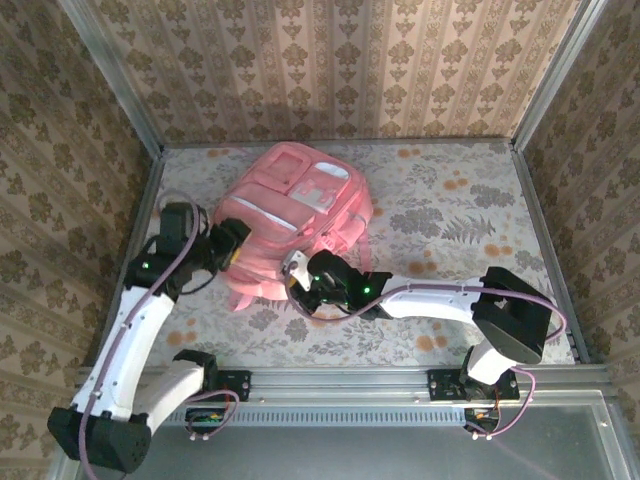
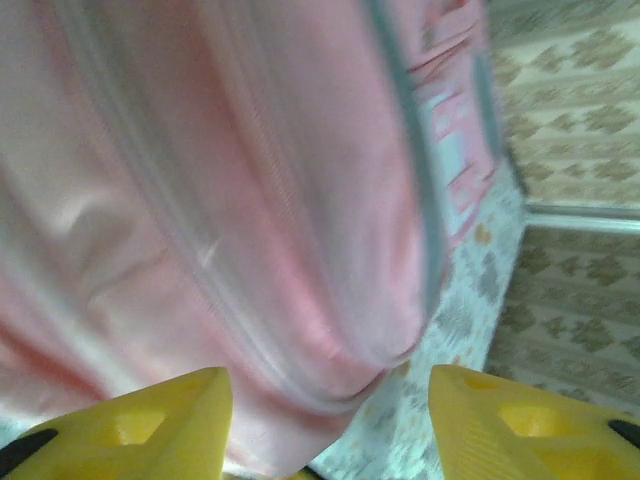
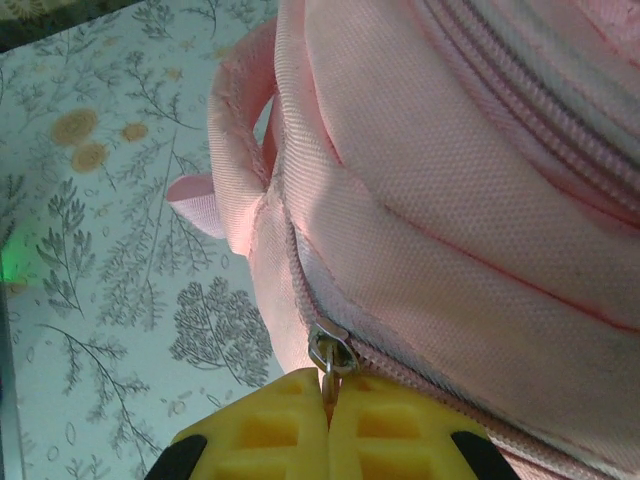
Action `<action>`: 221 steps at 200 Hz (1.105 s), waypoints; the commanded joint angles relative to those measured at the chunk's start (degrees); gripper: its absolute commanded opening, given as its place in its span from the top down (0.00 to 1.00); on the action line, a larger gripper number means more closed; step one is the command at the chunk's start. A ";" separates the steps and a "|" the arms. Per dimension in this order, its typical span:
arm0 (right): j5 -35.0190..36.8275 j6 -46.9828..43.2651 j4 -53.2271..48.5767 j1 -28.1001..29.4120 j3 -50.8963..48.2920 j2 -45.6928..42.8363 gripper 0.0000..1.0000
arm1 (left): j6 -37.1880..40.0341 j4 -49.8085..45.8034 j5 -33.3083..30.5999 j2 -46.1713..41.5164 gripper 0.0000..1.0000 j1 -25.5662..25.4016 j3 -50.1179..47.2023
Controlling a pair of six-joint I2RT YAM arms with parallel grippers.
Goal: Pack books, pencil case, and school supplies into a backpack
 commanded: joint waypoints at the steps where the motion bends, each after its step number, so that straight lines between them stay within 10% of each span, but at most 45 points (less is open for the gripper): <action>1: 0.47 1.72 1.84 1.07 3.59 0.64 1.00 | -11.44 0.50 2.38 -3.03 0.45 -1.27 -9.49; 68: 1.47 -0.33 1.42 2.72 4.55 1.81 1.00 | -18.22 13.91 1.38 -3.01 0.39 -3.80 -16.14; 132: 2.31 -1.13 1.87 2.69 3.99 1.75 1.00 | -17.90 16.63 -0.36 -2.56 0.69 -4.48 -19.25; 149: 2.74 -1.46 1.17 2.73 4.02 1.91 1.00 | -16.72 16.09 -1.27 -2.00 1.00 -4.38 -18.98; 221: 7.87 -4.03 -2.99 2.04 1.20 0.22 1.00 | -9.11 7.01 -4.77 -3.79 1.00 -0.81 -10.18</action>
